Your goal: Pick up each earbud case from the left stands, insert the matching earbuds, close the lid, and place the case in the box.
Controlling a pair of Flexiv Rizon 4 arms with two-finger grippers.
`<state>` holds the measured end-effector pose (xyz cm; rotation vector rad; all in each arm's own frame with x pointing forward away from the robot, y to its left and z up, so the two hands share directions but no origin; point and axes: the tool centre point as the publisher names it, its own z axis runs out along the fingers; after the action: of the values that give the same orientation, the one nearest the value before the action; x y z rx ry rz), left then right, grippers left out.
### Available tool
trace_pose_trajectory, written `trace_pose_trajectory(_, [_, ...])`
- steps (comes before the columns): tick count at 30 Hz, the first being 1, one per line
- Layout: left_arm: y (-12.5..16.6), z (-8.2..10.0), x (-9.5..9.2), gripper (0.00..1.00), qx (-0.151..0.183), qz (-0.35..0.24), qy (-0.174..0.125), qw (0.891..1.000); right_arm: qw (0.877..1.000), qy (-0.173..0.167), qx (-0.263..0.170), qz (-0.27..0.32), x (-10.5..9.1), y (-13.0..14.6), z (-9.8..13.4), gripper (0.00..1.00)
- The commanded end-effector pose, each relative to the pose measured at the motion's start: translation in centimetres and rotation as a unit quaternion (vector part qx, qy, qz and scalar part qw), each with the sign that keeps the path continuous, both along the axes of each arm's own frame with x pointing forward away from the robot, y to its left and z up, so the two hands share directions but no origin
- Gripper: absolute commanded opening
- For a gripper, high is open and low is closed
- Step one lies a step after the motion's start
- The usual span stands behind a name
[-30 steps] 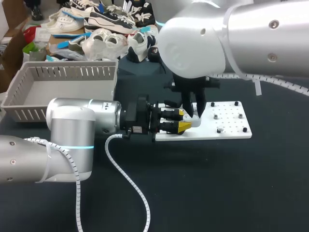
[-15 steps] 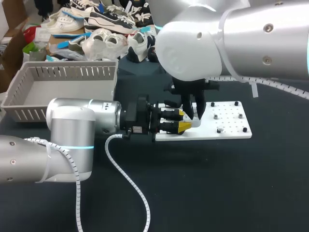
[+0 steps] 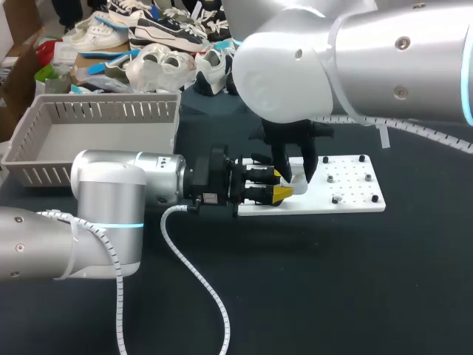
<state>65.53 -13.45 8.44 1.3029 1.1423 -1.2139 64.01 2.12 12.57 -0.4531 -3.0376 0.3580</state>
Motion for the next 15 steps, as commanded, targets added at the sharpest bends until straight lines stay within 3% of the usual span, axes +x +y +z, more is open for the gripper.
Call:
trace_pose_trajectory(1, [-0.1, -0.1, 0.0, 0.00, 0.000, 0.001, -0.001, 1.000, 1.000, -0.016, 0.002, -0.001, -0.8, -0.1, 0.8, 0.34])
trace_pose_trajectory(7, [-0.1, -0.1, 0.0, 0.00, 0.000, 0.001, -0.001, 1.000, 0.998, -0.062, 0.015, -0.006, -2.5, -1.0, 2.5, 0.34])
trace_pose_trajectory(15, [-0.1, -0.1, 0.0, 0.00, 0.000, 0.001, -0.001, 1.000, 0.993, -0.119, 0.025, -0.006, -4.2, -3.6, 2.6, 0.40])
